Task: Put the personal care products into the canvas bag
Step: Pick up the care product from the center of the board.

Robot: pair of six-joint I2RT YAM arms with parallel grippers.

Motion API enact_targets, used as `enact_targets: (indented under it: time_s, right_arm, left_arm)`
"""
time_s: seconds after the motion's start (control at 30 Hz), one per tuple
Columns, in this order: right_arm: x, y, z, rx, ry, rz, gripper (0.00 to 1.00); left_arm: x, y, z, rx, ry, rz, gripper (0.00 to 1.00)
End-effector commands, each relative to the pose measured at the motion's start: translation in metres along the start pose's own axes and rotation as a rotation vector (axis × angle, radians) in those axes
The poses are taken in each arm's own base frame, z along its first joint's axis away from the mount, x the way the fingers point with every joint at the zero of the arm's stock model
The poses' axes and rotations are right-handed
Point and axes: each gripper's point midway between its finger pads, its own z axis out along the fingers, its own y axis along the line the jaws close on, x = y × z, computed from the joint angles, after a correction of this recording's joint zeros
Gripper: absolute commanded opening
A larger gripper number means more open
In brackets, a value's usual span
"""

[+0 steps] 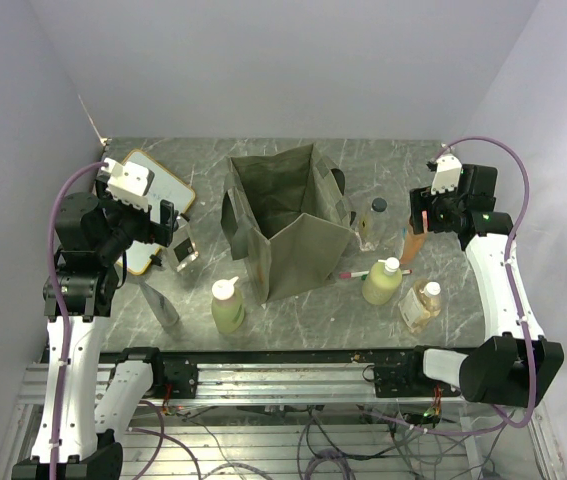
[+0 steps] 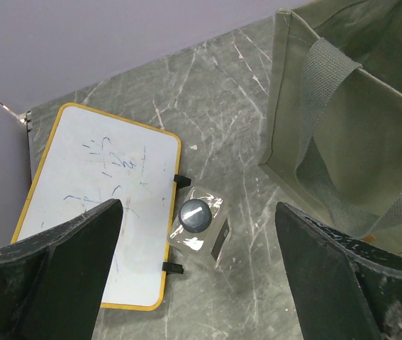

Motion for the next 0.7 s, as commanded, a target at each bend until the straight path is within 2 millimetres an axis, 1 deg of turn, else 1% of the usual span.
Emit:
enact_targets:
  time_s: [0.0,0.13,0.27,0.4,0.67]
  right_arm:
    - [0.001,-0.003,-0.001,0.011,0.005,-0.004,0.73]
    - [0.005,-0.006,0.001,0.033,0.012,0.001,0.85]
    - [0.006,-0.009,0.004,0.047,0.015,0.013,0.9]
    - [0.011,-0.009,0.01,0.051,0.028,0.026,0.91]
    - [0.028,-0.006,0.031,0.038,0.068,0.057,0.92]
  left_arm:
    - [-0.004,-0.003,-0.002,0.019,-0.024,-0.001,0.99]
    - [-0.004,-0.004,-0.003,0.019,-0.028,0.002,1.0]
    - [-0.005,-0.003,-0.003,0.019,-0.03,0.003,1.0]
    - [-0.005,-0.004,-0.003,0.021,-0.029,0.003,1.0]
    - [-0.004,-0.004,-0.003,0.022,-0.031,0.003,1.0]
